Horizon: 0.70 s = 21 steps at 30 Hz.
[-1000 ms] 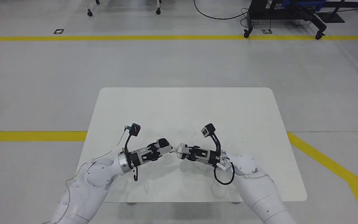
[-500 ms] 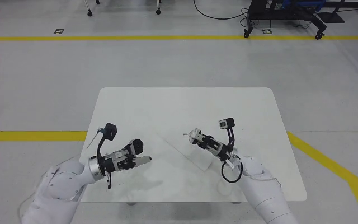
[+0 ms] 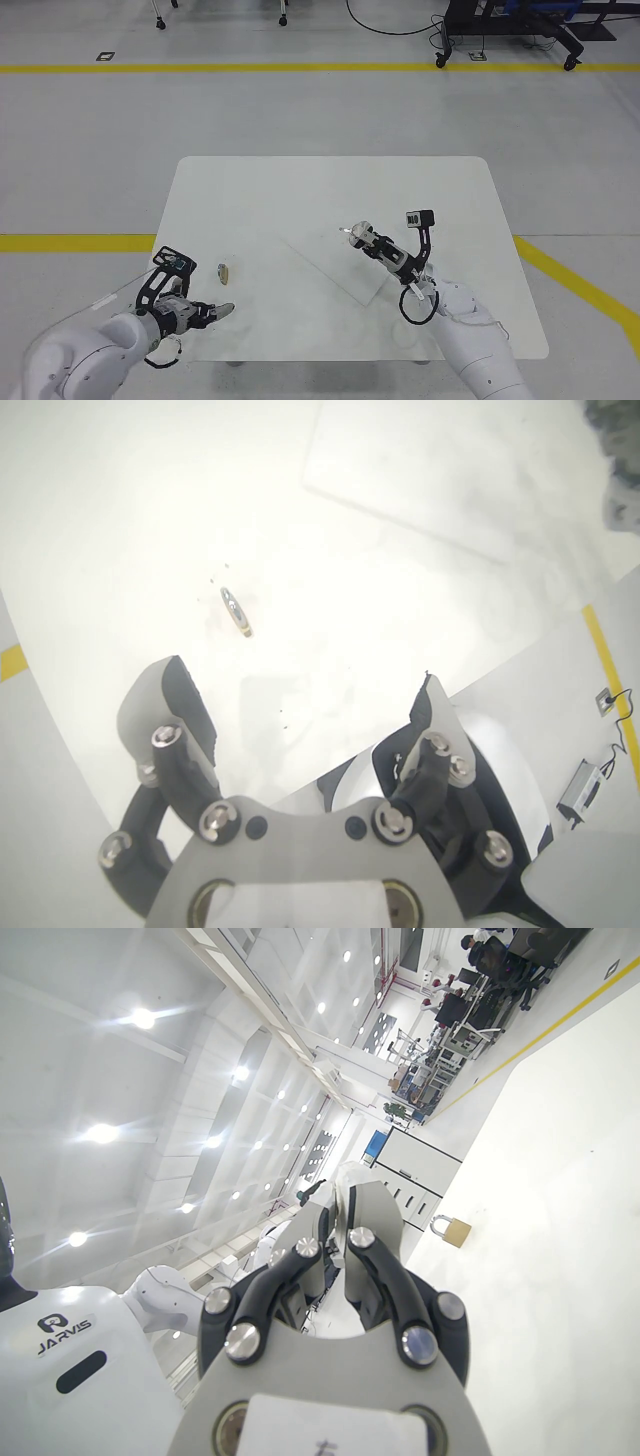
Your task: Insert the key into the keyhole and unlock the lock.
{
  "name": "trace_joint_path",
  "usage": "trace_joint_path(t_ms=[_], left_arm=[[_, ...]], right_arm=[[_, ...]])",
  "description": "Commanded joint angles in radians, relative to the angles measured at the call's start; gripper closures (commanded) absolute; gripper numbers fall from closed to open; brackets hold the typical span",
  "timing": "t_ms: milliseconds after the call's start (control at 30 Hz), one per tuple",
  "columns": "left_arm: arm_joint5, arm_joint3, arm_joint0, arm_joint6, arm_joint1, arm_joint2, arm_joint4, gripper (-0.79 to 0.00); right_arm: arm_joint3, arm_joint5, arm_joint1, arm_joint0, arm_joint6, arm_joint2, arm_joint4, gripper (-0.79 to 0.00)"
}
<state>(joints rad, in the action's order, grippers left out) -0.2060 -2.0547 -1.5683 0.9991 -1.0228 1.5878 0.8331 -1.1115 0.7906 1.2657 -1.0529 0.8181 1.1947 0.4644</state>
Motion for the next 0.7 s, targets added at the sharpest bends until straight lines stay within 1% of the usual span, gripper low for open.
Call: trace_joint_path(t_ms=[0,100,133,200,300,433,467,533,667], left_arm=[[0.061,0.048,0.055,0.029,-0.003,-0.056,0.065,-0.785],[0.125,0.105,0.119,0.028,-0.010,-0.127,0.101,-0.785],[0.148,0.122,0.136,0.025,-0.013,-0.144,0.099,-0.717],[0.193,0.151,0.165,0.019,-0.019,-0.170,0.091,-0.643],[0.235,0.186,0.198,0.031,-0.026,-0.204,0.064,-0.585],[0.285,0.225,0.237,0.035,-0.033,-0.243,0.081,-0.499],[0.290,0.232,0.245,0.028,-0.035,-0.250,0.083,-0.493],[0.309,0.246,0.255,0.012,-0.037,-0.261,0.100,-0.425],[0.344,0.269,0.273,-0.007,-0.042,-0.277,0.113,-0.385]], right_arm=[[0.000,0.000,0.000,0.000,0.000,0.000,0.000,0.000],[0.000,0.000,0.000,0.000,0.000,0.000,0.000,0.000],[0.000,0.000,0.000,0.000,0.000,0.000,0.000,0.000],[0.000,0.000,0.000,0.000,0.000,0.000,0.000,0.000],[0.000,0.000,0.000,0.000,0.000,0.000,0.000,0.000],[0.000,0.000,0.000,0.000,0.000,0.000,0.000,0.000],[0.000,0.000,0.000,0.000,0.000,0.000,0.000,0.000],[0.000,0.000,0.000,0.000,0.000,0.000,0.000,0.000],[0.000,0.000,0.000,0.000,0.000,0.000,0.000,0.000]])
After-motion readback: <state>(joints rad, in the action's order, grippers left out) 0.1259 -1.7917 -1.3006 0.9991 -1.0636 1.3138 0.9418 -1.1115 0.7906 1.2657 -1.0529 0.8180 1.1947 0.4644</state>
